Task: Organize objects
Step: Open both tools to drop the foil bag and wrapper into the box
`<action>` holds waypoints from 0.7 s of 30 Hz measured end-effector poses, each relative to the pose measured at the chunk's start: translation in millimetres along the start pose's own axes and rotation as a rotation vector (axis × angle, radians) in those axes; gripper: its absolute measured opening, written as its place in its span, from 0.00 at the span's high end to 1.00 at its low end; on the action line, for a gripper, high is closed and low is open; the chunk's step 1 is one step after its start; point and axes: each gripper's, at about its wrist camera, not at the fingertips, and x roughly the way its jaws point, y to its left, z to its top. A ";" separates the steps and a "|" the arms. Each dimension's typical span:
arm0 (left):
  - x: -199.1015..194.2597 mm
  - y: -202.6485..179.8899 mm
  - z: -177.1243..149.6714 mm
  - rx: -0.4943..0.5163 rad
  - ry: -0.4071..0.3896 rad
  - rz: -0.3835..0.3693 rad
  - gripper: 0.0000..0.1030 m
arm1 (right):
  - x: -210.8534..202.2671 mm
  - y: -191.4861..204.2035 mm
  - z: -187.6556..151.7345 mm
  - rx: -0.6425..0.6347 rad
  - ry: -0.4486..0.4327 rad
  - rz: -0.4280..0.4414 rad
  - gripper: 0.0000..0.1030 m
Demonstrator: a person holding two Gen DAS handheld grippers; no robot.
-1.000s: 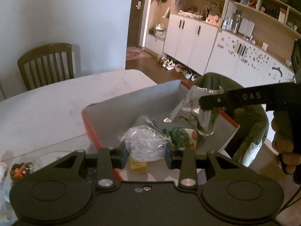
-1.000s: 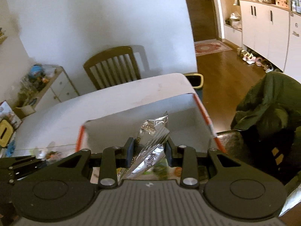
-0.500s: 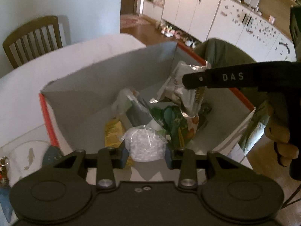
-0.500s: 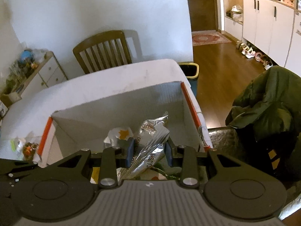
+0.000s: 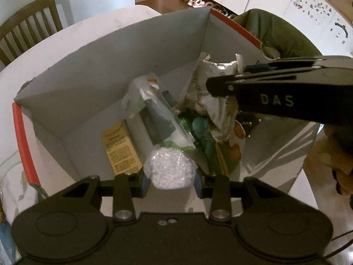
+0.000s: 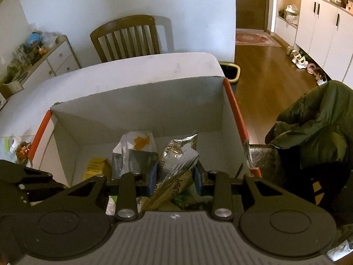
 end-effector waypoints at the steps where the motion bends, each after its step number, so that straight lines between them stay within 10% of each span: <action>1: 0.7 1.8 0.4 -0.005 0.005 -0.003 0.63 | -1.5 -0.4 0.3 -0.002 0.000 -0.007 0.67; 21: -33.4 6.0 -19.6 -0.079 -0.093 -0.025 0.37 | -49.5 -16.7 -10.1 0.030 -0.039 0.024 0.48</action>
